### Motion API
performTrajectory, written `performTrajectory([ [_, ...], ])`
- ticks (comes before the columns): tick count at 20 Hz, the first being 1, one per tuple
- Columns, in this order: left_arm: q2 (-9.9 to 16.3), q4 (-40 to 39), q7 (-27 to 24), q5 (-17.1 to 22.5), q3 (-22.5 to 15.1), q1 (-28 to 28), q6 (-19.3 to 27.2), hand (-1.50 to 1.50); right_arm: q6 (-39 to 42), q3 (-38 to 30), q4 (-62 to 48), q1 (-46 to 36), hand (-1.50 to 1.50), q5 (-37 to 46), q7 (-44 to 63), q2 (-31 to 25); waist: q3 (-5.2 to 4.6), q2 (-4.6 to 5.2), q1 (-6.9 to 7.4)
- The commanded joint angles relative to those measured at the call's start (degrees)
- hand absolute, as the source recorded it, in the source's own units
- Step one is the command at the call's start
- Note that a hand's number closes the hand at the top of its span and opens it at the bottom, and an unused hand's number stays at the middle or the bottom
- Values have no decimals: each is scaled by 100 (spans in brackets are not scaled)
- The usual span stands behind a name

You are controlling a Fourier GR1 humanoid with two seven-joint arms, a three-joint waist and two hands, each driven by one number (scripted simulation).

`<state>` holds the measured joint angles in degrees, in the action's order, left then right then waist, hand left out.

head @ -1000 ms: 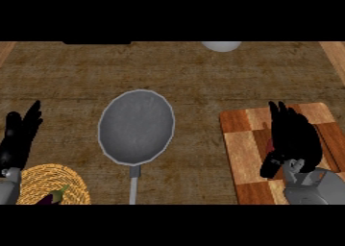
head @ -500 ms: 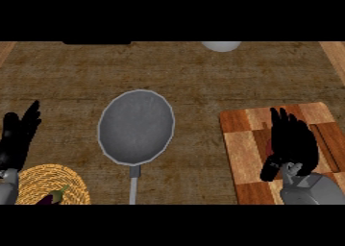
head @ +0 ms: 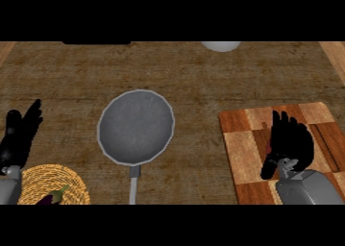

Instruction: Pick the bell pepper from the cutting board and place it in the pan

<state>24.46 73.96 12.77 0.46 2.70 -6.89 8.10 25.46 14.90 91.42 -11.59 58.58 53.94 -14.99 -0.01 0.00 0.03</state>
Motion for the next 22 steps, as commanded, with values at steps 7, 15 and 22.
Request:
performTrajectory([
  [7, -90, -181, -277, -185, 310, 46, -205, 0, -92, 195, -76, 136, 150, 850, -429, -270, -1, -1, -2],
  [15, -147, -30, 110, -259, 366, -151, -239, 0, -46, 174, -209, -201, 150, 368, -2035, -584, 2, 22, 42],
  [22, -280, 246, 231, -351, 184, -91, -175, 0, -131, 323, -311, -584, 150, -809, -5223, -1341, 17, 30, 149],
])
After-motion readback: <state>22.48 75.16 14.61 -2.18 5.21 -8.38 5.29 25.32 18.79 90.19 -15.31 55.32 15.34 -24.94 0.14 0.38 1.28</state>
